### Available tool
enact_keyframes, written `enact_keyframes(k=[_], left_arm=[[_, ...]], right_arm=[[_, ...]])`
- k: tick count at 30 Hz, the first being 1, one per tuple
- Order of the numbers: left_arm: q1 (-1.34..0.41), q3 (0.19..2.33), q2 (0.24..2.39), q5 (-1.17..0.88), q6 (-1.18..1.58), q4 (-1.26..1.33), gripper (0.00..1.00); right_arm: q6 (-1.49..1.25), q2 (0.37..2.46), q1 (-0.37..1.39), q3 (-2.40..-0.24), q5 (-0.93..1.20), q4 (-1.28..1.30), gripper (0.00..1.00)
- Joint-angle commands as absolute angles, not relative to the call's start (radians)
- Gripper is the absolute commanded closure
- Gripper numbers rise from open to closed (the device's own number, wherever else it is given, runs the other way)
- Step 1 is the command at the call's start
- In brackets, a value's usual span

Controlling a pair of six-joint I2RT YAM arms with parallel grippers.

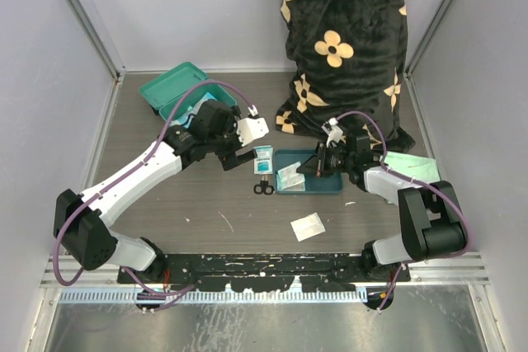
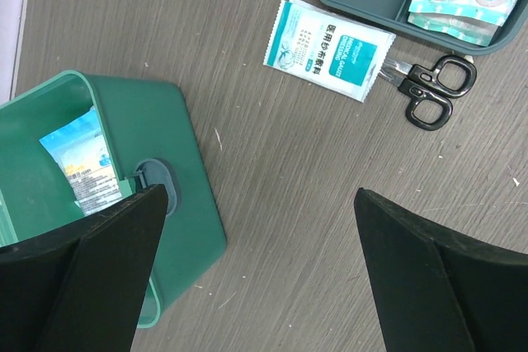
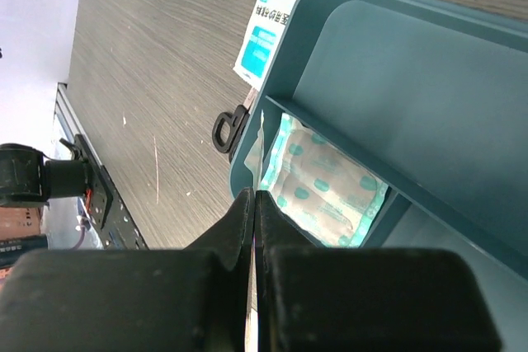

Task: Organize the medicine kit
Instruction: Place the medical item at the medicine box compartment.

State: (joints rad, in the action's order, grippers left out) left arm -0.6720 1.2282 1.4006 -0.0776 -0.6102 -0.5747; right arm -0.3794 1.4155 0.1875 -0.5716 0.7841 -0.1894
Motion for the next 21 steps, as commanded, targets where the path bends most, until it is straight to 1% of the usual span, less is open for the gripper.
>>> enact_keyframes(k=[1,11,14,21], left_arm=[[-0.667,1.263,1.405,-0.1,-0.591,-0.551,0.02],[-0.667,1.248,1.401,-0.096,-0.597,-0.54,0.02],[-0.667,1.247,1.402,-0.098,-0.598,-0.54,0.02],[-0.667,1.245,1.405,-0.1,-0.6,-0.543,0.02]], right_arm=[[-0.4,1.431,0.184,-0.564,0.775,-0.29,0.99],[-0.428,1.471,0.201,-0.532,0.755,-0.347,0.98],[-0.432,1.477,0.212,-0.519,0.749,-0.372,0.96],[-0.427,1.496,0.216,-0.518,0.739,-0.376,0.86]])
